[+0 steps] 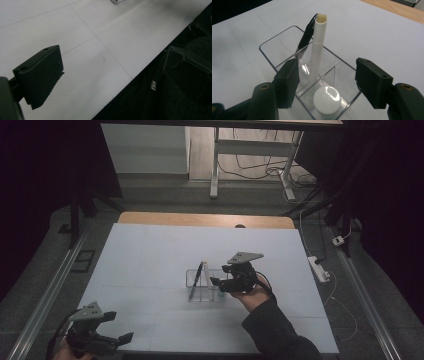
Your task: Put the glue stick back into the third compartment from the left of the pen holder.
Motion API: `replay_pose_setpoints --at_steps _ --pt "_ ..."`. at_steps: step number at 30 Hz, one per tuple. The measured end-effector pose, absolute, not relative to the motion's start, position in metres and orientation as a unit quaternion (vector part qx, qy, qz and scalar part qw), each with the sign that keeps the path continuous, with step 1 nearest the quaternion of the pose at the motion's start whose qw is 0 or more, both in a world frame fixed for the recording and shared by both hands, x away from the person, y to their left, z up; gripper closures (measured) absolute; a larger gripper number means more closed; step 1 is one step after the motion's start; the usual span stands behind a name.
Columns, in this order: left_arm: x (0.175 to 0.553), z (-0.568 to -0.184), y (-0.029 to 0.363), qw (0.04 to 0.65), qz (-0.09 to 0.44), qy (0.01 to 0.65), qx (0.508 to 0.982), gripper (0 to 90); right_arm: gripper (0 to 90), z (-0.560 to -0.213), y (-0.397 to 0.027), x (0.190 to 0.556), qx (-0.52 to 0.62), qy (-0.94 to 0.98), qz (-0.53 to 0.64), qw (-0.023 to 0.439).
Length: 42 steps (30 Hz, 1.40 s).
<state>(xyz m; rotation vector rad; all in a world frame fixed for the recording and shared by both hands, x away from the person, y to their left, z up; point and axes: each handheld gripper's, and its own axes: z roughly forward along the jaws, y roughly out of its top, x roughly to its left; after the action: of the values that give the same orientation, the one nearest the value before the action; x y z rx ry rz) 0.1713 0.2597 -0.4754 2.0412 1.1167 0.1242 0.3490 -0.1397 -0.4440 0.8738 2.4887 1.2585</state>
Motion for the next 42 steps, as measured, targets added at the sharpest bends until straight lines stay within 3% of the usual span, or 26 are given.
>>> replay_pose_setpoints --at_steps 25,42 --pt "0.171 -0.475 0.26 0.398 0.048 0.443 0.802 2.7 2.4 -0.431 -0.15 0.34 0.303 0.854 0.411 0.101" --pt "0.171 -0.475 0.261 0.4 0.047 0.443 0.801 2.6 0.0 -0.43 -0.167 0.325 0.307 0.85 0.416 0.097"
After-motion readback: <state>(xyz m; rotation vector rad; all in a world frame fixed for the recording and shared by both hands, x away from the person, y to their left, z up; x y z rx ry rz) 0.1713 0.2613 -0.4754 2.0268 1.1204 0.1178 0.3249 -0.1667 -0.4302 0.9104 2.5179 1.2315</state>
